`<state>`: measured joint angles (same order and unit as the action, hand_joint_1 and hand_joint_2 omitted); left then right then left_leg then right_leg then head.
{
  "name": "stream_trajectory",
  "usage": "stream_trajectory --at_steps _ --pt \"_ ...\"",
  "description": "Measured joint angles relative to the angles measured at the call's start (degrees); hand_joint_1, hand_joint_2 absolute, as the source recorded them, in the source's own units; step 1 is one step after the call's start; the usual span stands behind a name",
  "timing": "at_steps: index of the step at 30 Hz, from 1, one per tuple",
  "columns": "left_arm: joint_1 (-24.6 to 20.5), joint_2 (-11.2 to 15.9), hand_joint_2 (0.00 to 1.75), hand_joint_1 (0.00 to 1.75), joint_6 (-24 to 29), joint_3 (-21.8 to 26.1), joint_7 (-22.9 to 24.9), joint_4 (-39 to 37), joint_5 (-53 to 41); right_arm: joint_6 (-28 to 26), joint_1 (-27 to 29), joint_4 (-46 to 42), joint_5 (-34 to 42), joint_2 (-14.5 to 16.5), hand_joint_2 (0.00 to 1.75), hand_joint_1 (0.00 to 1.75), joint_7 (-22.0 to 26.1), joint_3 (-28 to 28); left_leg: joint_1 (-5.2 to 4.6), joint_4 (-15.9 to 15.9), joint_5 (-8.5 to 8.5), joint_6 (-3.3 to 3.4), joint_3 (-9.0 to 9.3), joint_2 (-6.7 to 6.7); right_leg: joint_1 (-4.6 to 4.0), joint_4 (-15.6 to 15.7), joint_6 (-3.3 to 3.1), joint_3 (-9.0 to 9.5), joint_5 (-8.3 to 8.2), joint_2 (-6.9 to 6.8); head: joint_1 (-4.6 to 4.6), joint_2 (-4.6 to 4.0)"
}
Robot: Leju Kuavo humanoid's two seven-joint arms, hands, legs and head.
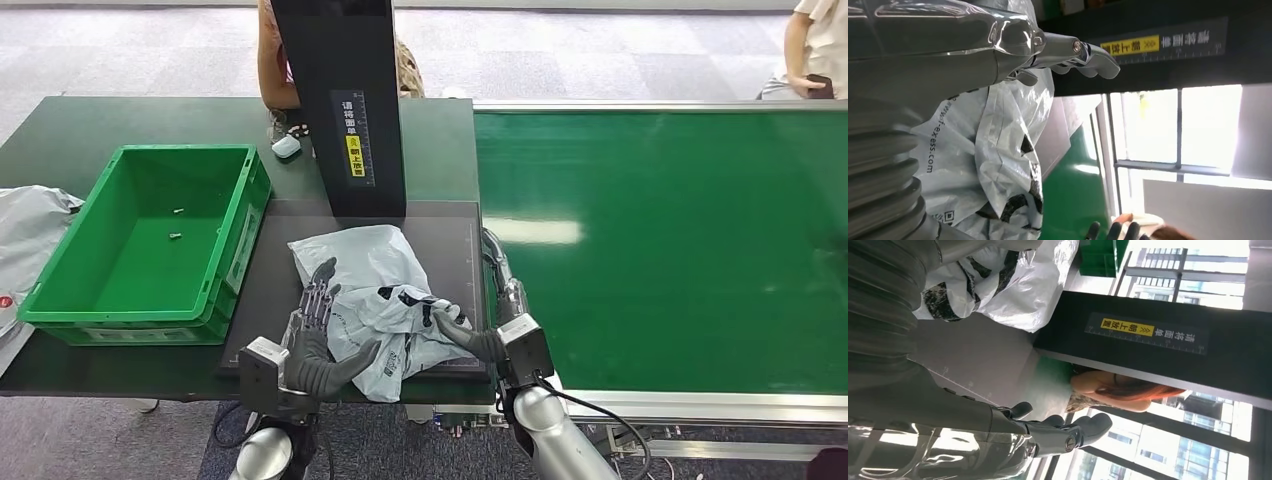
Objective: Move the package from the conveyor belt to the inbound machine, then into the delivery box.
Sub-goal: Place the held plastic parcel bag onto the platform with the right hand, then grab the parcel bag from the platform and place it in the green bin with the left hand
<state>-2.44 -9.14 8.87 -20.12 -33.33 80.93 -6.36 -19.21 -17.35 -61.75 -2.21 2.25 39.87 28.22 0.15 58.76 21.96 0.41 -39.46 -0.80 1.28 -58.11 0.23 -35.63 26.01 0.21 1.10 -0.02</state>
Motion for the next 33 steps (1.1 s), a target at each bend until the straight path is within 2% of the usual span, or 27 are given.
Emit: stream_trajectory --at_steps 6,10,13,16,21,25,33 --pt "-2.0 0.8 1.75 0.00 4.1 -1.7 4.3 -2.5 -18.0 7.5 5.3 -6.1 0.5 -0.6 1.75 0.00 -1.8 -5.3 0.00 0.0 0.00 0.00 -0.01 -0.04 0.00 0.0 0.01 0.00 0.01 -0.03 0.00 0.00" --pt "-5.8 1.2 1.75 0.00 7.6 -3.2 10.7 -7.7 -34.0 11.2 9.4 -10.1 -0.5 -0.8 1.75 0.00 -2.5 -8.9 -0.01 0.0 0.01 0.02 -0.01 -0.04 0.00 0.0 0.01 0.01 0.01 -0.03 0.00 0.00" --pt "-9.0 1.5 1.75 0.00 8.4 -4.1 16.9 -12.3 -42.8 12.9 11.8 -12.4 -1.2 -0.9 1.75 0.00 -3.0 -11.1 -0.01 0.0 0.01 0.01 0.00 -0.01 0.00 0.0 0.00 0.02 -0.02 -0.01 0.00 0.00" --pt "-11.8 1.4 1.75 0.00 6.8 -4.5 22.1 -16.4 -47.3 14.0 13.1 -14.0 -2.1 -0.9 1.75 0.00 -3.7 -12.7 0.00 0.0 -0.01 0.00 0.01 0.00 0.00 0.0 -0.01 0.03 -0.04 -0.01 0.01 0.00" --pt "-14.8 1.2 1.75 0.02 2.6 -4.5 27.0 -21.1 -48.6 14.3 14.6 -15.8 -2.9 -0.7 1.75 0.00 -4.5 -14.2 0.00 0.0 -0.01 0.00 0.11 -0.02 -0.01 0.0 0.00 0.17 -0.02 -0.02 0.00 0.00" --pt "-16.2 0.9 1.75 1.75 1.7 -3.9 28.4 -23.2 -48.6 14.3 15.5 -16.8 -3.4 -0.5 1.75 0.00 -4.8 -14.6 -0.01 -0.1 0.12 -0.20 0.38 -0.02 -0.01 0.0 -0.07 0.37 0.09 -0.02 -0.01 0.00" --pt "-16.8 0.7 1.75 1.75 3.3 -1.5 27.9 -24.6 -48.4 14.1 16.2 -18.8 -4.5 0.4 1.75 0.00 -6.0 -15.7 0.00 -0.1 0.19 -0.37 0.61 0.00 -0.02 0.0 0.03 0.48 0.28 -0.01 0.00 0.00"
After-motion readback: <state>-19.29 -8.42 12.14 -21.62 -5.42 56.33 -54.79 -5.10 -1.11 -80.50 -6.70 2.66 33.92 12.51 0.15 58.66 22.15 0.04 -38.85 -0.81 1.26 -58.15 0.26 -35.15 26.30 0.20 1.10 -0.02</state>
